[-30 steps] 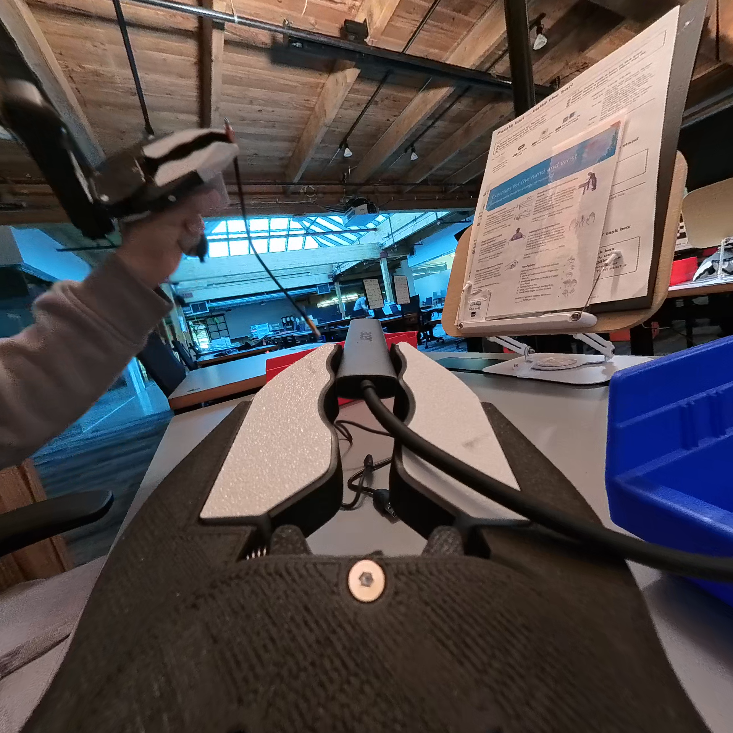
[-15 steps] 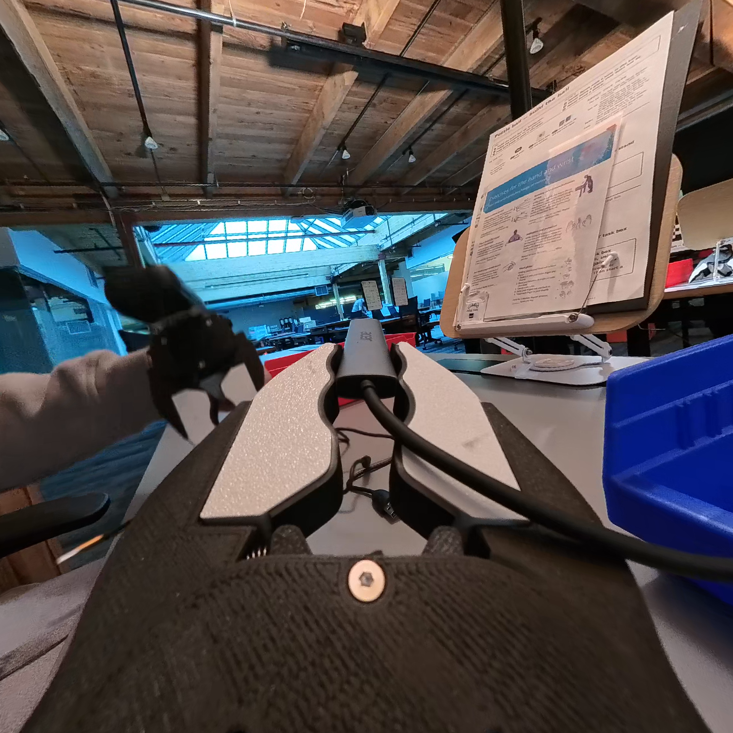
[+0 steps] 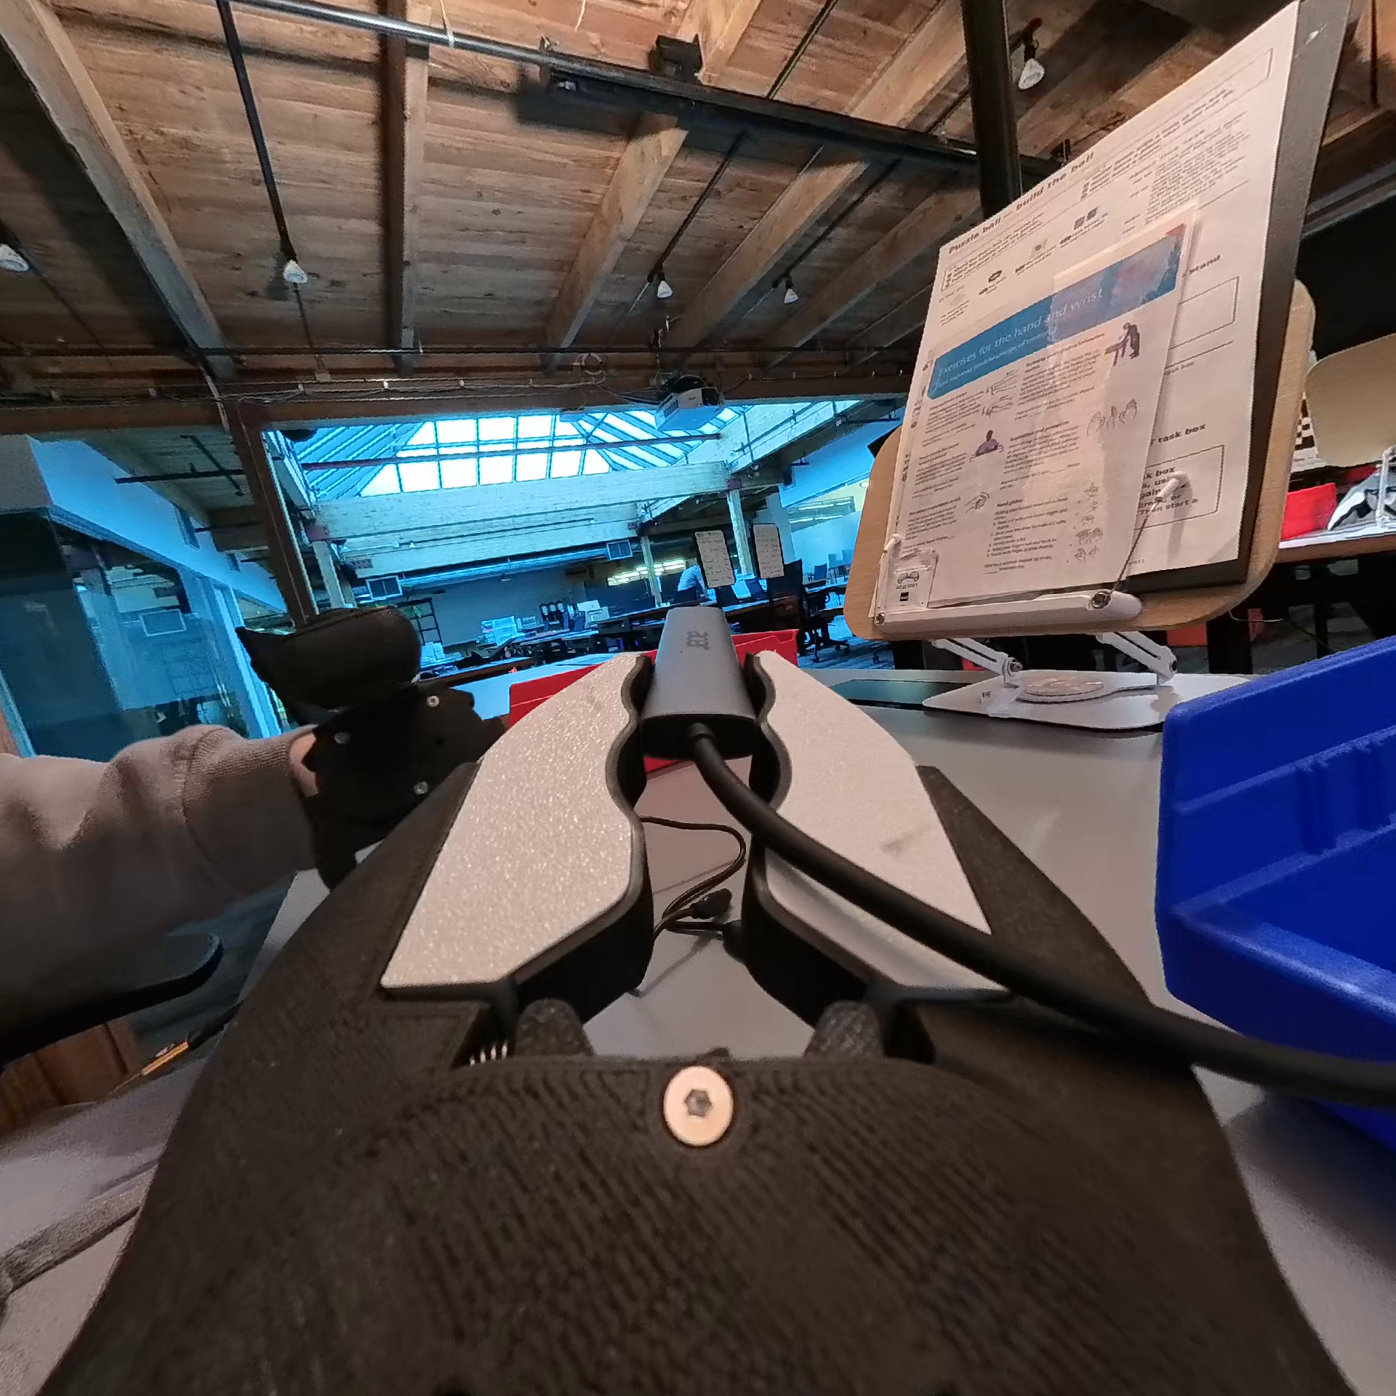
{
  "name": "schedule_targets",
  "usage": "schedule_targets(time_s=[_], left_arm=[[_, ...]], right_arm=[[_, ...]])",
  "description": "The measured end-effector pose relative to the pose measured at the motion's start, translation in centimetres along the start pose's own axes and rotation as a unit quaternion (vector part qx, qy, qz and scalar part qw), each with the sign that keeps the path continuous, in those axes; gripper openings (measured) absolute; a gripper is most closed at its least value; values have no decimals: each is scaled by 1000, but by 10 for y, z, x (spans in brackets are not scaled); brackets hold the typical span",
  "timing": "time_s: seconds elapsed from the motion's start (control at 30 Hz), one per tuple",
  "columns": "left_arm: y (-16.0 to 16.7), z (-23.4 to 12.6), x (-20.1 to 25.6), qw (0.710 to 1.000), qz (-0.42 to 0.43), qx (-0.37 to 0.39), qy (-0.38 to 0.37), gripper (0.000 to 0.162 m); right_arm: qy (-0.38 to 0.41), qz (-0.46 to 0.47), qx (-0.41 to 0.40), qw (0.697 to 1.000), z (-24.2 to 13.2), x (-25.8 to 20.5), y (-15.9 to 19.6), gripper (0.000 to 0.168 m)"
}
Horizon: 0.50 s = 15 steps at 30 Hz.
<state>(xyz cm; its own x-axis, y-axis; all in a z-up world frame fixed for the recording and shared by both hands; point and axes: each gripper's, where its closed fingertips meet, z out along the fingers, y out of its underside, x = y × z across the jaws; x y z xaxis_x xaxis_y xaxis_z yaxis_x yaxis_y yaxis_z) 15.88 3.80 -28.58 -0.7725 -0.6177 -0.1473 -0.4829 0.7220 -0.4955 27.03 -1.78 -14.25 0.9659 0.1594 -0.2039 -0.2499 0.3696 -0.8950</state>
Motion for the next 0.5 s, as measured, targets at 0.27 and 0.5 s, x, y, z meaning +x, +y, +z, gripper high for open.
schedule_targets(time_s=[0.27, 0.5], left_arm=[[-2, 3, 4, 1000, -17, 7, 14, 12], [-3, 4, -1, 997, -59, 4, -41, 12]], right_arm=[[-1, -1, -1, 1000, 0, -1, 0, 24], [11, -13, -17, 1000, 3, 0, 4, 24]])
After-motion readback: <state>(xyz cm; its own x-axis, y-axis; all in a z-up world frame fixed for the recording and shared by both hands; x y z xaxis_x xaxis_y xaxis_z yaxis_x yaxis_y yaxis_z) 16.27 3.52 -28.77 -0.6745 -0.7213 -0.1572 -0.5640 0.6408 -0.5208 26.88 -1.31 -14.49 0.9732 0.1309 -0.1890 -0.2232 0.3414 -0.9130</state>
